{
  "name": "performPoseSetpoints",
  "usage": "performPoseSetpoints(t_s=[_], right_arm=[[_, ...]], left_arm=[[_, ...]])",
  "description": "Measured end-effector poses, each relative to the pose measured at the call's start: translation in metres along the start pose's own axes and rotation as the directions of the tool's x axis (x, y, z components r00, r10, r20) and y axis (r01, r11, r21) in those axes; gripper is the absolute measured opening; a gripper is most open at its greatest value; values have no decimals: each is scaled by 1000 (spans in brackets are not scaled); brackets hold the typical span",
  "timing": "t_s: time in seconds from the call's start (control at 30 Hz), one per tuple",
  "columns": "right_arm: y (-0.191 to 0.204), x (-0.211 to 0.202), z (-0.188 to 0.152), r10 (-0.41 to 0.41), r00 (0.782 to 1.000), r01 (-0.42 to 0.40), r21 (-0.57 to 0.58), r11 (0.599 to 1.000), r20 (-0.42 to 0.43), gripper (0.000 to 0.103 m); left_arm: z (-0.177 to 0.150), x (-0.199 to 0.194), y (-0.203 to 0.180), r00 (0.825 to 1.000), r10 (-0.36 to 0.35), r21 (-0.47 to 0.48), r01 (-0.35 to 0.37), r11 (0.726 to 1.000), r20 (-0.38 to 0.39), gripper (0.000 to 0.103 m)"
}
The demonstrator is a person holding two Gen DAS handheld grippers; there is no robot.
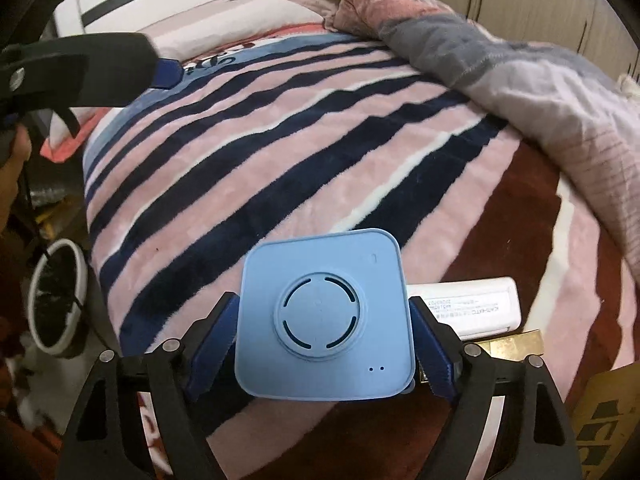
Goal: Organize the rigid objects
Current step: 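Lift the blue case into the cardboard box and release it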
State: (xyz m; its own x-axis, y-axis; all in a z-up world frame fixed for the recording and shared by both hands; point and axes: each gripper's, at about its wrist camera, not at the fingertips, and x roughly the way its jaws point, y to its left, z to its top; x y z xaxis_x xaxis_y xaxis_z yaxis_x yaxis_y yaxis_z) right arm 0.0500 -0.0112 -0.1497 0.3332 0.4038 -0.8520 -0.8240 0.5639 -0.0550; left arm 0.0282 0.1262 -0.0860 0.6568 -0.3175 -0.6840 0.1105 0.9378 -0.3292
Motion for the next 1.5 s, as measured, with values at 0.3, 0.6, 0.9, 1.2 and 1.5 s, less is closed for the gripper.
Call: performPoseSetpoints(t_s=[0.3, 0.6, 0.9, 1.2, 1.5], right_arm=[[5, -58, 15, -11, 989, 14, -18, 1000, 148, 79], [-19, -151, 18, -45, 956, 34, 43, 998, 290, 79], [-86, -212, -25, -167, 930, 106, 196, 975, 328, 79], [-164, -241, -72, -234, 944, 137, 367, 920, 233, 80], [-189, -230, -95, -282, 954, 218, 415, 884, 100, 81]], left_arm=[[9, -3, -31, 992, -125, 54, 126, 991, -21, 83], [50, -2, -105, 957, -289, 140, 290, 947, -33, 67], [89, 28, -206, 930, -354, 263, 367, 892, -96, 59], [108, 91, -286, 900, -373, 329, 431, 840, -227, 59], [108, 108, -300, 919, -315, 354, 384, 853, -238, 79]])
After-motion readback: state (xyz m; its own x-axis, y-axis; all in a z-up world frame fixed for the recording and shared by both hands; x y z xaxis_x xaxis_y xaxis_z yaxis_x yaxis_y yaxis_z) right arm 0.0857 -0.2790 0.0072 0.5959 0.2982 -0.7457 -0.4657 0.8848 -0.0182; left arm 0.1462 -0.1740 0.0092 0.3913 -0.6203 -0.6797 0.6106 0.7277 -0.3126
